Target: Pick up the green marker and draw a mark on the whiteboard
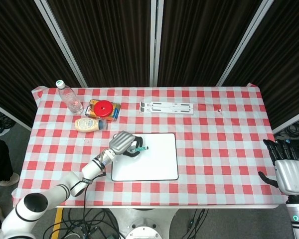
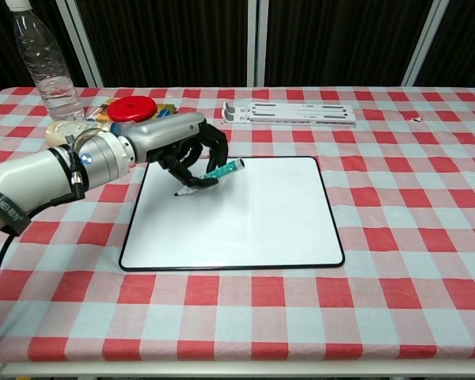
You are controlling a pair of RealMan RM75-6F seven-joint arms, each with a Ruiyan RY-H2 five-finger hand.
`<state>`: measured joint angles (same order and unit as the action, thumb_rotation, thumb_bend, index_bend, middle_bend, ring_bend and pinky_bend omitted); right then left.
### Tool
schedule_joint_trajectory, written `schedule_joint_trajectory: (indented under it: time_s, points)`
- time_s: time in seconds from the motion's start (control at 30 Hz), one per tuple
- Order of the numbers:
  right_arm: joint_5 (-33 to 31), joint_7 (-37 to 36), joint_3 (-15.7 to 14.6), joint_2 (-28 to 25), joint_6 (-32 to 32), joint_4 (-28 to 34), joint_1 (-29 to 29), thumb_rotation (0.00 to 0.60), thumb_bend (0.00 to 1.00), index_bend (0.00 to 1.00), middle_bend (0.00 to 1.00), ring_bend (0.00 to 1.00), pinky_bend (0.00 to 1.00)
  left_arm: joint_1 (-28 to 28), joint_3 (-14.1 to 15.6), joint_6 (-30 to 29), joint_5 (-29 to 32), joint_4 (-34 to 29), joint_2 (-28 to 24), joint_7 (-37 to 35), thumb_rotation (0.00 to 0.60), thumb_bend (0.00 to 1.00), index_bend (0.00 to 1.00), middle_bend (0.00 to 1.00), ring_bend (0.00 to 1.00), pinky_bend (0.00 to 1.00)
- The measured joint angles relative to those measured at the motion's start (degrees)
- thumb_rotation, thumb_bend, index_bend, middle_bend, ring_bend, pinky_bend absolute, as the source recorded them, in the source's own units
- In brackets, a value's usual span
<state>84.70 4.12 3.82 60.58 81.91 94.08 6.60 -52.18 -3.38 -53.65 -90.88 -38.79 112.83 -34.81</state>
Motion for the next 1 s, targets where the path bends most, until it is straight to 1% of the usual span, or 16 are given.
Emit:
schedule_joint_trajectory:
  time_s: [0.27,0.33,0.47,0.57,0.7,0.83,1.0]
  points:
    - [-0.2,-0.9,-0.1,-0.2,0.6,-0.7,-0.5,0.600,0.10,0.00,0.11,0.00,0.00,-1.8,-1.1,1.5,1.2,-0.5,2.6,0.5,0.600,0.49,0.55,0.57,0.73,0.86]
    - [-0.2,-1.2,-0.1,-0.3,0.7,-0.9,-0.7,0.600,0.10,0.00,0.11,0.00,0.00,-3.0,-1.8,1.9,1.5,-1.6,3.9,1.3,0.600,0.49,0.55,0.57,0.73,0.86]
    - [-0.3,-1.9,0.0,-0.6,1.1,-1.2,-1.0,0.600,0.10,0.00,0.11,0.00,0.00,-4.4,-3.2,1.7,1.9,-4.1,4.7,2.5,0.600,0.49,0.55,0.57,0.73,0.86]
    - [-0.2,-2.5,0.1,-0.7,1.6,-1.5,-1.2,0.600,0.10,0.00,0.11,0.00,0.00,-5.5,-5.0,1.2,2.4,-7.0,4.5,4.0,0.600,0.49,0.55,0.57,0.73,0.86]
    - [0.2,-3.1,0.1,-0.8,1.9,-1.9,-1.3,0.600,0.10,0.00,0.11,0.00,0.00,-6.1,-7.8,0.7,4.6,-10.3,2.6,7.3,0.600,0.50,0.55,0.57,0.73,0.86]
    - [0.5,-3.6,0.0,-0.5,1.7,-2.3,-1.2,0.600,0.10,0.00,0.11,0.00,0.00,-5.6,-8.7,1.8,7.2,-10.7,1.3,11.2,0.600,0.50,0.55,0.57,0.73,0.86]
    - [0.6,-3.8,-0.1,-0.2,1.4,-2.6,-1.1,0.600,0.10,0.00,0.11,0.00,0.00,-4.6,-9.5,4.2,11.5,-10.3,1.1,17.3,0.600,0.50,0.55,0.57,0.72,0.86]
